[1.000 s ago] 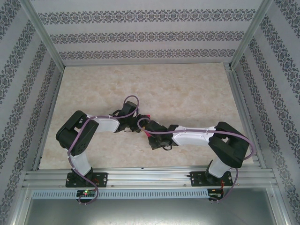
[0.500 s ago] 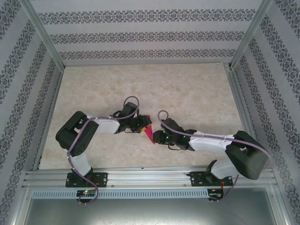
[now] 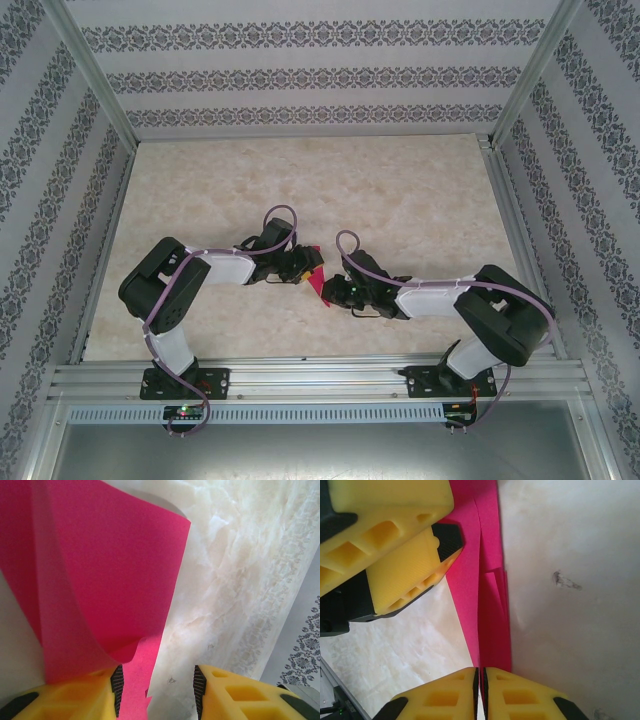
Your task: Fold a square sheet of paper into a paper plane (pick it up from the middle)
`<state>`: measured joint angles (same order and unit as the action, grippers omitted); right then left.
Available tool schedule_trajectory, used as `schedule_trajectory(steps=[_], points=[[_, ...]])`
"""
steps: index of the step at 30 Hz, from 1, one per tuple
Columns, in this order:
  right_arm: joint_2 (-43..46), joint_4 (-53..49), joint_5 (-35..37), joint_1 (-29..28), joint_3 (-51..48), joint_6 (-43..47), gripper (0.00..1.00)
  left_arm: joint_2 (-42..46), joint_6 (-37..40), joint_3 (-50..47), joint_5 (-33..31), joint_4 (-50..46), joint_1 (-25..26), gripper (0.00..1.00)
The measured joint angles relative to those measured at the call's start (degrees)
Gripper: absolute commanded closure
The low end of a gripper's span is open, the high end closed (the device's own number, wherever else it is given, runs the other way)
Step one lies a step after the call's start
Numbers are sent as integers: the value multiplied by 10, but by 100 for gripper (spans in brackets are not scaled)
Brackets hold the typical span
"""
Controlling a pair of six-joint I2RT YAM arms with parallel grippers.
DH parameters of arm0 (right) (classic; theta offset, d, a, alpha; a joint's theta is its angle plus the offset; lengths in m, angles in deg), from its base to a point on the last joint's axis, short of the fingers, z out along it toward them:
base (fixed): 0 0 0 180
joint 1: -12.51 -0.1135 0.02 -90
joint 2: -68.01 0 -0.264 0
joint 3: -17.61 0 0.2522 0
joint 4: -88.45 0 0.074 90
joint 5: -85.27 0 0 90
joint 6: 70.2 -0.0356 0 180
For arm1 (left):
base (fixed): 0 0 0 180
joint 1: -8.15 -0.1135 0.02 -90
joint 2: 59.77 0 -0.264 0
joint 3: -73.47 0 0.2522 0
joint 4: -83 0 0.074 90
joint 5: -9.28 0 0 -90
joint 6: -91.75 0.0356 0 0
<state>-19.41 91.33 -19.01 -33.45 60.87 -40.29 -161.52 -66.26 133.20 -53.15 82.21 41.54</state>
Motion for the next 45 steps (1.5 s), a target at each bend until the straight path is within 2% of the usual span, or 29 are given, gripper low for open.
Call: schedule_trajectory(steps=[3, 13, 24, 27, 35, 38, 45], points=[[-5, 2, -5, 0, 0, 2, 95, 0, 0, 0, 0, 0, 0, 55], [-27, 8, -17, -9, 1, 41, 98, 1, 0, 0, 0, -1, 0, 55], [-43, -84, 18, -52, 61, 101, 95, 6, 0, -1, -2, -14, 4, 55], [-40, -106, 32, -58, 69, 109, 84, 7, 0, -1, -2, -17, 4, 55], [-8, -193, 41, -75, 75, 124, 82, 8, 0, -1, -3, -19, 6, 55], [-8, -228, 50, -83, 92, 133, 89, 8, 0, -1, -4, -19, 6, 55], [-22, -258, 50, -91, 109, 141, 92, 8, 0, -1, -5, -19, 6, 55]])
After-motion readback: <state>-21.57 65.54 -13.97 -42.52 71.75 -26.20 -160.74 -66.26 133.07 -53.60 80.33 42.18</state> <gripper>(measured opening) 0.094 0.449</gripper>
